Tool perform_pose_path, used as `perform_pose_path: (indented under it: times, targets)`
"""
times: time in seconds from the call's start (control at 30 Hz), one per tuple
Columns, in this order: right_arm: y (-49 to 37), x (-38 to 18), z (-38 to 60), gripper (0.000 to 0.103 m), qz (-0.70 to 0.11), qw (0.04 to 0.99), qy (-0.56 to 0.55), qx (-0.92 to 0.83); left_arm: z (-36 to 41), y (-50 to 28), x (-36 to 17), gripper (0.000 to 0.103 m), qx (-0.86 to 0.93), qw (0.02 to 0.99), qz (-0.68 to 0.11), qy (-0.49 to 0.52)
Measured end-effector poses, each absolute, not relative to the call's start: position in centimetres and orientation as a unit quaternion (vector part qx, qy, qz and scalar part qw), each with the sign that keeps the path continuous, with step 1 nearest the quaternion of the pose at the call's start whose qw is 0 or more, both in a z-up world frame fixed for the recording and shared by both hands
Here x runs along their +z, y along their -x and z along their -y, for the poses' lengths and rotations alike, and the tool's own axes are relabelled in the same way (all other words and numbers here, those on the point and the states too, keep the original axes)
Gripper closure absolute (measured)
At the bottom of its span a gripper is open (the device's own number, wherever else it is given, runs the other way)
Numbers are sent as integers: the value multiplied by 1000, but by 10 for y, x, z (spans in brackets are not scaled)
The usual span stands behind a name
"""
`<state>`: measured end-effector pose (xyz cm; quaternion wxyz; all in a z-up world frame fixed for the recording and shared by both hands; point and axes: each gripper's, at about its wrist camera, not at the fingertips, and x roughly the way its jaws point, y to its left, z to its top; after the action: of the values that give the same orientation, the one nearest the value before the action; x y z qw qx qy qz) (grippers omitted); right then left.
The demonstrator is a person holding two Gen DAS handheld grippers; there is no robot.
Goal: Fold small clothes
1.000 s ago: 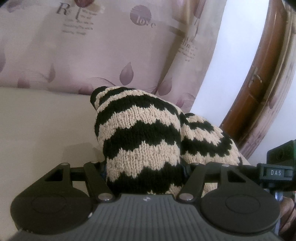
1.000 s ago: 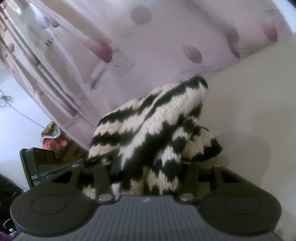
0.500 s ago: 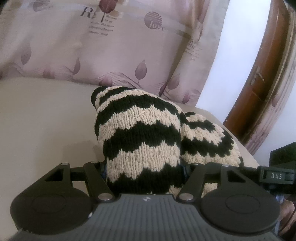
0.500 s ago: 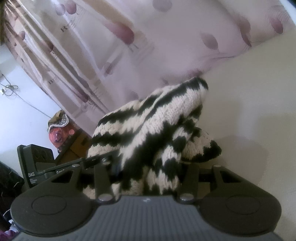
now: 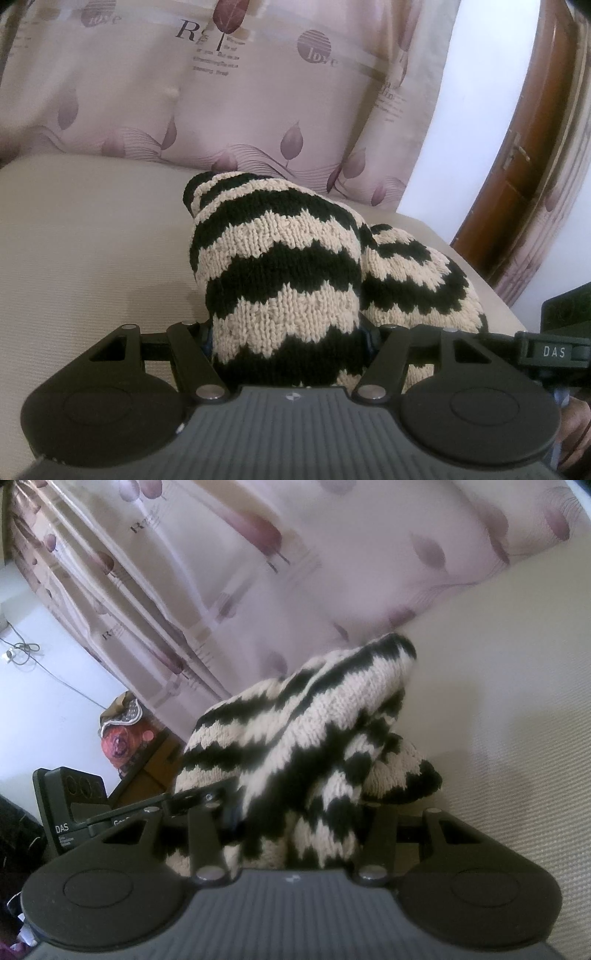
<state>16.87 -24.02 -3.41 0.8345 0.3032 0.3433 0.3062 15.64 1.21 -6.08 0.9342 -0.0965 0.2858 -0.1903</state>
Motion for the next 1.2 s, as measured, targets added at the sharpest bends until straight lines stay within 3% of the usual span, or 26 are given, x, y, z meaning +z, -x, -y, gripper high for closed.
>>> perform_pose_path:
  times: [0.73, 1.2]
  targets:
    - [-185, -58, 231, 55, -371, 827, -303, 294, -19, -170, -80, 37, -183, 925, -317, 103]
    - [-190, -79, 240, 55, -383, 827, -298, 285, -27, -176, -94, 25, -179, 925, -321, 103]
